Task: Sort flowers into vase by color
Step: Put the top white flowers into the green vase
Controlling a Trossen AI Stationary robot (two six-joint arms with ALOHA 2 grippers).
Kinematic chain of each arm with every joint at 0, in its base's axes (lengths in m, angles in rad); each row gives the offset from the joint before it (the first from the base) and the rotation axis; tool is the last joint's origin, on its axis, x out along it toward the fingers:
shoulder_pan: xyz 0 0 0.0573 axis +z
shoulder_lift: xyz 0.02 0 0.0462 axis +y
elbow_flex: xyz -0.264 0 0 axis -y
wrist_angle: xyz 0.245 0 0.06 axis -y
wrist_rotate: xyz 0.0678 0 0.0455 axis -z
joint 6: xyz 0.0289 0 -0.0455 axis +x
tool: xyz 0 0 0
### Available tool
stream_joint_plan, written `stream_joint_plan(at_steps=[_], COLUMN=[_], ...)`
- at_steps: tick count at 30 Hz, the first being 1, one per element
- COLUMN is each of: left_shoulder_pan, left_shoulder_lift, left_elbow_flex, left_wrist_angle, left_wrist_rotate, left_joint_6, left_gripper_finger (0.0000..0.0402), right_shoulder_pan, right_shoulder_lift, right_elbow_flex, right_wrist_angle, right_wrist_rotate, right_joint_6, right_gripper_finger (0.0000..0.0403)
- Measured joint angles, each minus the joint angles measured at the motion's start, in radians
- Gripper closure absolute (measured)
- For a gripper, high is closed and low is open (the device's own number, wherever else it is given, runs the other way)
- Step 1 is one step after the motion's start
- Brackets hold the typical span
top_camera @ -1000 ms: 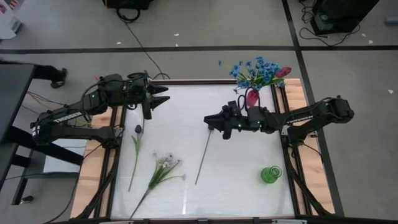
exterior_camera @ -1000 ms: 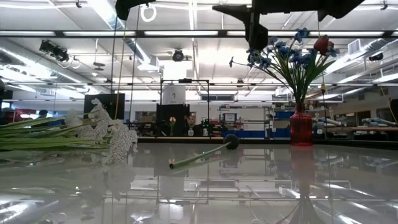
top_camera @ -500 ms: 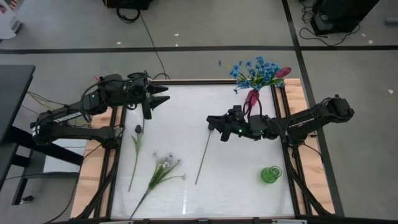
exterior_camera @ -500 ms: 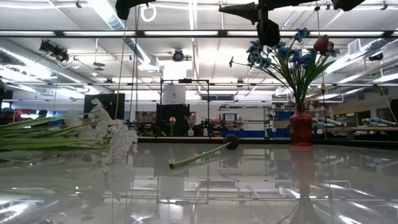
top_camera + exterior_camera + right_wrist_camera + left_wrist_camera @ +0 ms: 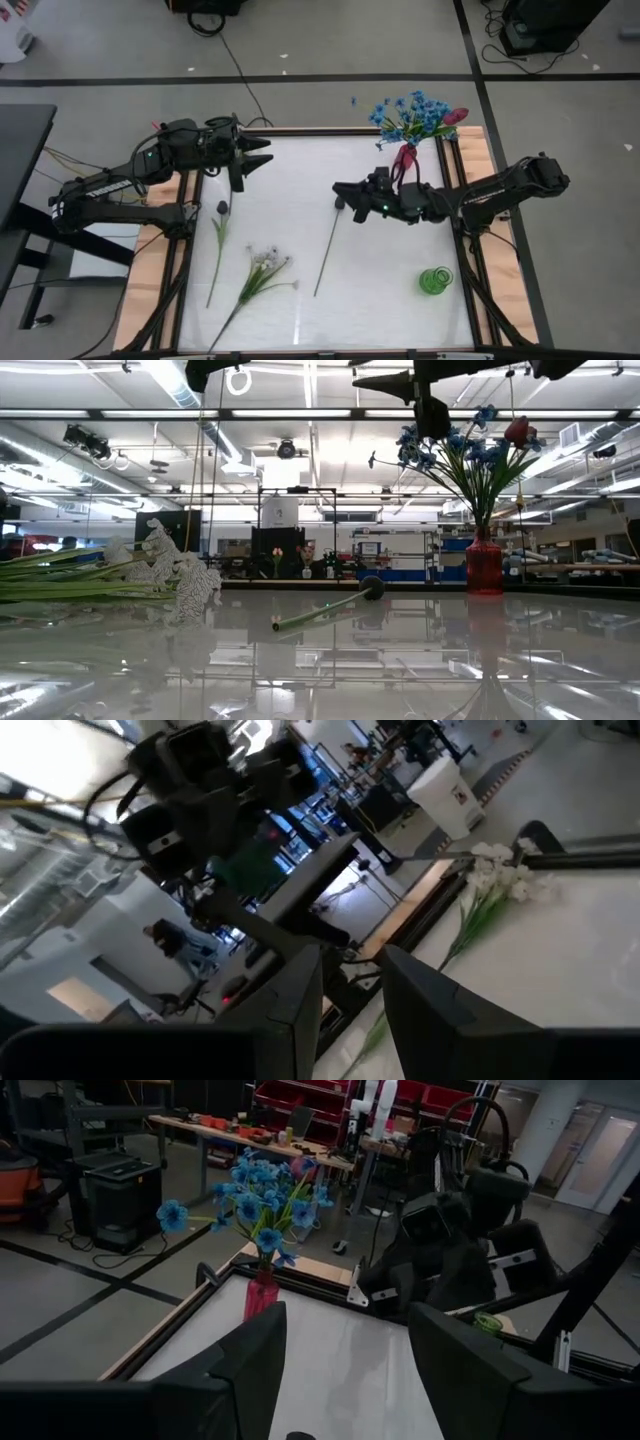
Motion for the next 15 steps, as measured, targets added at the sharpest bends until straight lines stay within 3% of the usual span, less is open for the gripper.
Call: stream_joint_plan(at_steps=[4, 9, 15], left_shoulder_pan=[0.000, 0.000, 0.000], left_shoulder_lift=[0.000, 0.017, 0.082], left_elbow_flex=[0.000, 0.001, 0.001], left_wrist_angle=[0.000, -0.020, -0.236], left_wrist_rotate=[0.000, -0.003, -0.148], left_joint_6=[-0.004, -0.036, -0.126], left_gripper_finger=[0.0184, 0.0184, 0.0184], right_shoulder_pan=[-0.015, -0.036, -0.040], right_shoulder_lift=[0.000, 0.000, 0.000], right_elbow_flex=[0.000, 0.000, -0.001], right_wrist_angle=[-0.052, -0.211, -0.423], right_wrist_rotate=[-0.023, -0.124, -0.228], right_joint_6=[0.071, 0.233, 0.352], right_gripper_finger=[0.0289, 0.0289, 0.0289])
